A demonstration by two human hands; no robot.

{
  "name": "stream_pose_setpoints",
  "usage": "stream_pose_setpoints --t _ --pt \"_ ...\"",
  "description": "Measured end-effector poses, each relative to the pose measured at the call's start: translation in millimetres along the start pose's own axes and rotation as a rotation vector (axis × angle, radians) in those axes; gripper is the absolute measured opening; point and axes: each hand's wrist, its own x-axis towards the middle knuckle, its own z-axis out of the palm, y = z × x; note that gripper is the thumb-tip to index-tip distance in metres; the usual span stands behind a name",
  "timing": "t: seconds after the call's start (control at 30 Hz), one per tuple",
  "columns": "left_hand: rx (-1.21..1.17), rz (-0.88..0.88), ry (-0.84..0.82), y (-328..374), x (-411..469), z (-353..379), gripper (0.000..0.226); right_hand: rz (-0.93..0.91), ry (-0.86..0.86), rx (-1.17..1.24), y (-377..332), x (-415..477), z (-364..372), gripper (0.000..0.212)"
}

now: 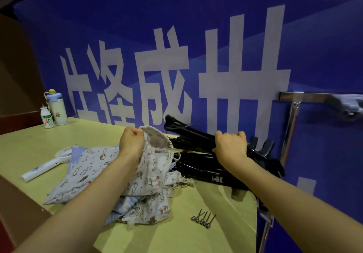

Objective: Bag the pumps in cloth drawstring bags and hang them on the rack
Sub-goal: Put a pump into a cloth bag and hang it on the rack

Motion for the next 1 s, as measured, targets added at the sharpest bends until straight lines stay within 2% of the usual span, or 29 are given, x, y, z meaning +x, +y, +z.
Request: stream_pose_setpoints --t 0.23,0.43,0.53,0.63,0.83,1.0 --pt "-0.036 -0.006 0.085 5 -4 -11 0.039 -0.115 0.287 0.147 -4 -5 -40 0.031" --pt "-0.126 -0.048 0.177 21 9 -37 0.031 -0.311 0.342 0.087 -7 -19 -51 0.035" --pt "-0.075 -0.019 0.231 25 10 -51 0.017 -0.331 0.353 0.057 -6 -24 -50 0.035" --pt "0.023 0.056 0.250 34 10 -62 0.014 -0.360 0.359 0.000 -2 -30 -53 0.035" --pt "0.103 0.161 0.127 55 -11 -51 0.016 -0.428 0.222 -0.088 -25 -34 -57 0.026" --pt "0.181 0.269 -0.112 63 -42 -26 0.017 -0.467 0.268 -0.012 -59 -28 -64 0.017"
